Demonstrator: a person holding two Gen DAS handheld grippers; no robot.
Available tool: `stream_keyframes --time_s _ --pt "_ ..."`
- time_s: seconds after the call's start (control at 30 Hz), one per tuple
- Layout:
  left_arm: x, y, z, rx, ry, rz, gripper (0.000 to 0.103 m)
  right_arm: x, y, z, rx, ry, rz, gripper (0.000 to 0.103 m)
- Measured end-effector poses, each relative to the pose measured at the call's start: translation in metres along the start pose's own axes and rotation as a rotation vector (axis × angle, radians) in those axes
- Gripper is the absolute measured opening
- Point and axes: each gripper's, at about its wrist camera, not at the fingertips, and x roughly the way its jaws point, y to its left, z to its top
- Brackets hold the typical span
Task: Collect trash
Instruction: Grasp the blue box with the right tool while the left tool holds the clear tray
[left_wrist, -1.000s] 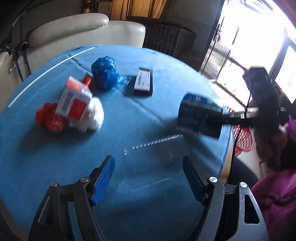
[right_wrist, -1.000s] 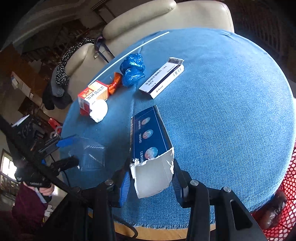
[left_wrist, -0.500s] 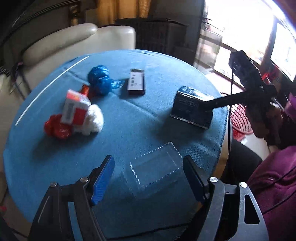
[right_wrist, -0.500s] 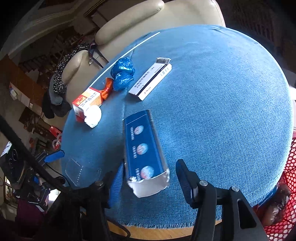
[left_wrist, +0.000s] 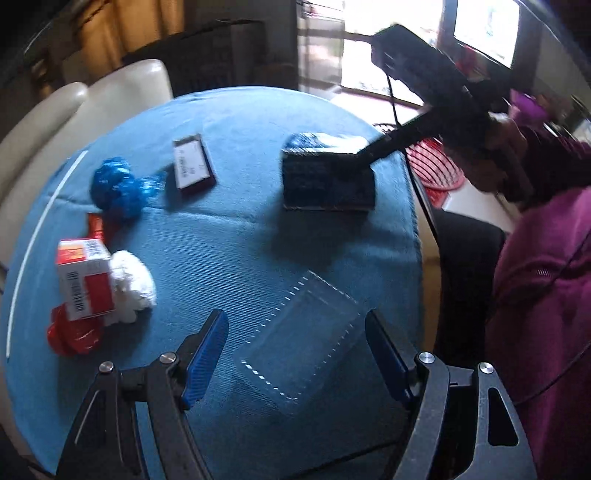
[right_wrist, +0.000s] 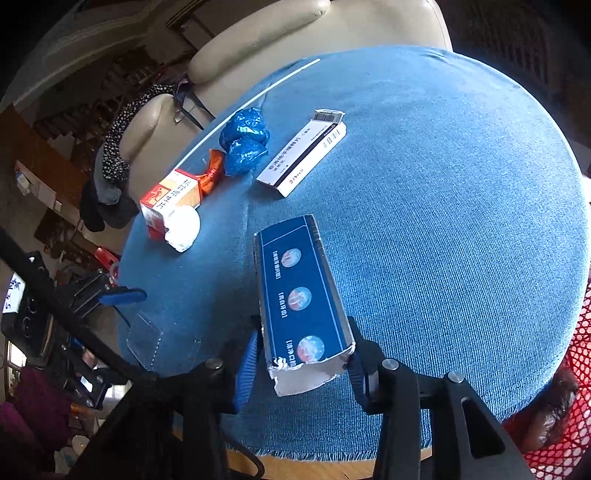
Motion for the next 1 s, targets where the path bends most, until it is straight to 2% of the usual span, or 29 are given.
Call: stream_keyframes --time_s 0.13,0.3,0.37,0.53,0.63,0.73,0.9,1.0 --pt "0.005 -0.009 -0.004 0.058 0.014 0.007 0.077 -0.002 0.004 0.000 -0.004 -0.003 -0.013 0.041" --pt "0.003 -0.008 -0.007 0.001 -0.018 0.030 0.076 -0.007 0.007 0.002 -0.010 -0.018 -0.018 0.041" --pt "0.004 -0.009 -0.008 -0.017 -0.011 0.046 0.061 -0.006 0.006 0.002 -0.010 -0.004 -0.025 0.041" --pt "0.007 -0.015 -0.012 -0.016 0.028 0.072 0.055 -0.001 0.006 -0.002 -0.009 0.025 -0.014 0.042" --pt "0.006 -0.019 -0.010 -0.027 0.037 0.076 0.055 0.001 -0.001 -0.002 0.042 0.050 0.030 0.043" --pt "0.007 -0.019 -0.008 -0.068 0.035 0.100 0.054 0.001 -0.008 -0.004 0.072 0.052 0.037 0.044" --pt "0.006 -0.012 -0.008 -0.185 0.009 0.133 0.053 -0.008 -0.009 -0.002 0.068 0.003 0.030 0.044" --pt "0.005 -0.007 -0.009 -0.262 -0.009 0.152 0.053 -0.008 -0.008 -0.001 0.049 0.000 0.006 0.040"
